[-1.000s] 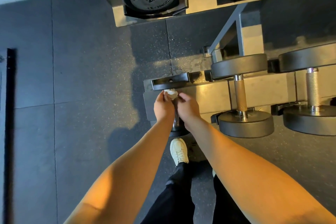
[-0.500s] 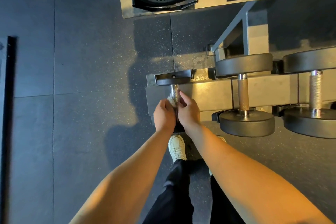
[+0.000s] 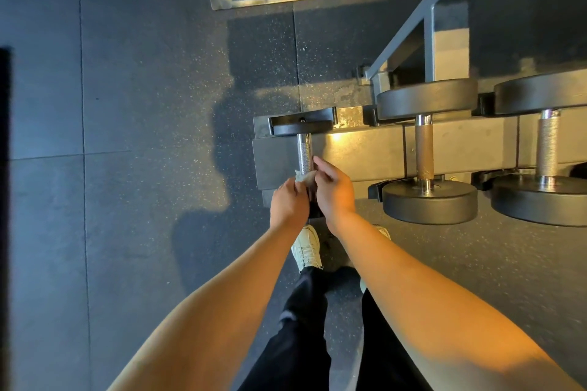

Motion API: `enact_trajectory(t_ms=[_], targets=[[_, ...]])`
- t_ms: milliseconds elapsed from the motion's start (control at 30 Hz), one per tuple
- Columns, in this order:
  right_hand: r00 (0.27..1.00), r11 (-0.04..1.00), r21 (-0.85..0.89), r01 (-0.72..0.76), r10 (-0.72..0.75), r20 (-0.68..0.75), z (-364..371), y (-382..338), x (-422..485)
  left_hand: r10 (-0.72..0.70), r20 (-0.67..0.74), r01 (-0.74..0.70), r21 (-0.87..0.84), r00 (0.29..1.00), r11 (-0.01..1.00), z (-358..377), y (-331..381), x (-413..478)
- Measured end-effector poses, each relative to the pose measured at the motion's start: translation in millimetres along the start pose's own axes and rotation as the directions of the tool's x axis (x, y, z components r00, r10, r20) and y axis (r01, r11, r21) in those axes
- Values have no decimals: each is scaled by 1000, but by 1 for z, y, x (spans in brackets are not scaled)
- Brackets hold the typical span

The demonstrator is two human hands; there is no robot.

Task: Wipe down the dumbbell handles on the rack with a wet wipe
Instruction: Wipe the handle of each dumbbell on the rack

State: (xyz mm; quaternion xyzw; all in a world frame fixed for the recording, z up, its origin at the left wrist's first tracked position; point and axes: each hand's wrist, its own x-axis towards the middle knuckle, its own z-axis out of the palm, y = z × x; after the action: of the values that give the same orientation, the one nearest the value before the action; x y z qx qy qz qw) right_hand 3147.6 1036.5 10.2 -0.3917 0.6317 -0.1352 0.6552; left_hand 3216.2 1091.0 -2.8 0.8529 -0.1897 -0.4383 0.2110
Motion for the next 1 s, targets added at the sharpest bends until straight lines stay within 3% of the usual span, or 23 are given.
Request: enact_trajectory(t_ms=[133,333,400,767,1000], targets=[[1000,1000,-14,26,-26,-1,-2,4,-2,-25,43,24,25,999,999,-8,-2,6],[1000,1000,23,13,-13,18,-5,7,3,4,-16,-8,-249,1000,969,-11,16,28],[999,1000,2,24,-24,27,-5,9,3,0,-1,0,-265,1000,964,-6,20,24],[999,999,-34,30,-29,24,-6,8,-5,31,247,-52,80,969,995,-14,-12,-1],[999,998,-59,32,-32,5,-5,9,-8,18,78,-27,111,997,993,-18,-11,-7]])
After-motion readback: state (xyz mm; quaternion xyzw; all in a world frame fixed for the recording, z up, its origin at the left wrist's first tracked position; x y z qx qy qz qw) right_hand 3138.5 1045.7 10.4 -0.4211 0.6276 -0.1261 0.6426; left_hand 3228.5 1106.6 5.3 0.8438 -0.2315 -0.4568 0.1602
